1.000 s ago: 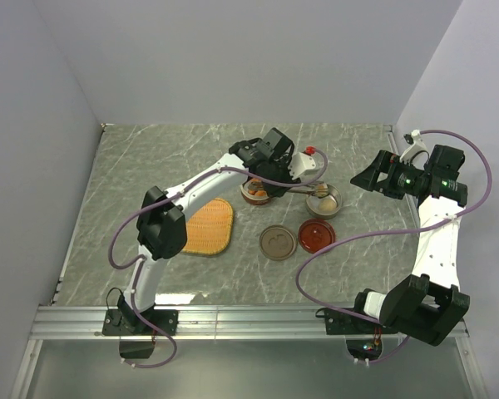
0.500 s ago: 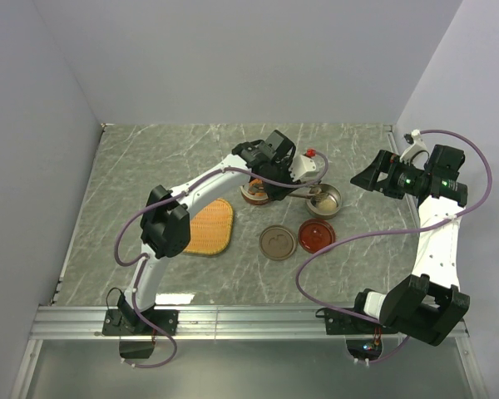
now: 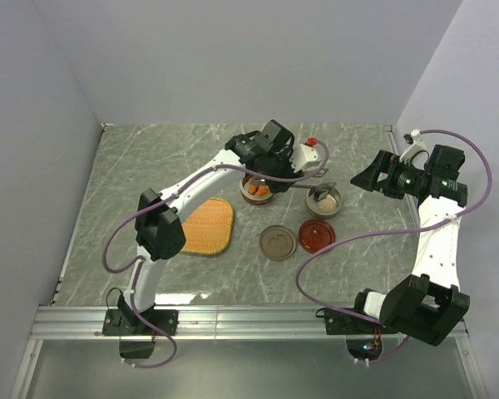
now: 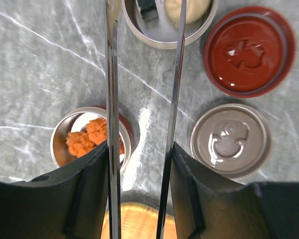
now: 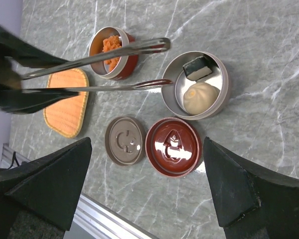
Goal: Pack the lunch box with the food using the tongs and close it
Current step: Place the food into the lunch box, then put down the clamp
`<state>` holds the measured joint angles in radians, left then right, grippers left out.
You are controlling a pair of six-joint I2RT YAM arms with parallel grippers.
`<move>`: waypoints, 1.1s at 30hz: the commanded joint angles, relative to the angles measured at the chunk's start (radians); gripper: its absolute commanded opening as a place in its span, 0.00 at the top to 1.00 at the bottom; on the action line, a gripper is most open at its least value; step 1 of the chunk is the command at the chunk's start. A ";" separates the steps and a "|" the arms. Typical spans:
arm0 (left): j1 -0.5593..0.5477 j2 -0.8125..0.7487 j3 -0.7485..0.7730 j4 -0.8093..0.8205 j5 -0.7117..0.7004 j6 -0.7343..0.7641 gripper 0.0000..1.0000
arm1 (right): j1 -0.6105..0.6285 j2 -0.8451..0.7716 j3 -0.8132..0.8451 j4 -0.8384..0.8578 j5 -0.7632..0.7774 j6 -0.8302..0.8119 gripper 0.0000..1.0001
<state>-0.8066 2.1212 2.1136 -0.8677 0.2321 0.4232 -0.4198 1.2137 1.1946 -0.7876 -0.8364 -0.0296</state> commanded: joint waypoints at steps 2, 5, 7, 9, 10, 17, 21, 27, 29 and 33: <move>-0.002 -0.174 -0.007 -0.001 0.041 -0.027 0.50 | -0.010 -0.023 0.026 -0.004 -0.016 -0.023 0.00; 0.010 -0.231 -0.055 -0.008 0.049 -0.046 0.50 | -0.010 -0.026 0.026 -0.010 -0.015 -0.032 0.00; 0.026 -0.263 -0.092 -0.007 0.073 -0.070 0.50 | -0.008 -0.026 0.028 -0.021 -0.017 -0.042 0.00; 0.056 -0.314 -0.131 -0.008 0.094 -0.084 0.50 | -0.010 -0.031 0.031 -0.030 -0.017 -0.052 0.00; 0.069 -0.332 -0.147 -0.007 0.099 -0.098 0.50 | -0.008 -0.031 0.031 -0.035 -0.017 -0.056 0.00; 0.248 -0.548 -0.378 -0.005 0.131 -0.127 0.51 | -0.008 -0.036 0.045 -0.099 -0.013 -0.133 0.00; 0.375 -0.691 -0.558 -0.007 0.125 -0.129 0.51 | -0.008 -0.039 0.045 -0.130 -0.007 -0.174 0.00; 0.564 -0.931 -0.881 -0.051 0.101 0.026 0.50 | -0.008 -0.022 0.046 -0.185 -0.006 -0.250 0.00; 0.625 -0.987 -0.974 -0.063 0.102 0.093 0.51 | -0.008 -0.013 0.051 -0.199 -0.001 -0.266 0.00; 0.690 -1.030 -1.090 -0.073 0.089 0.185 0.50 | -0.008 -0.005 0.053 -0.210 -0.006 -0.280 0.00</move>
<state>-0.1478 1.1130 1.0840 -0.9390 0.3164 0.4938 -0.4198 1.2049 1.1973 -0.9741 -0.8341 -0.2680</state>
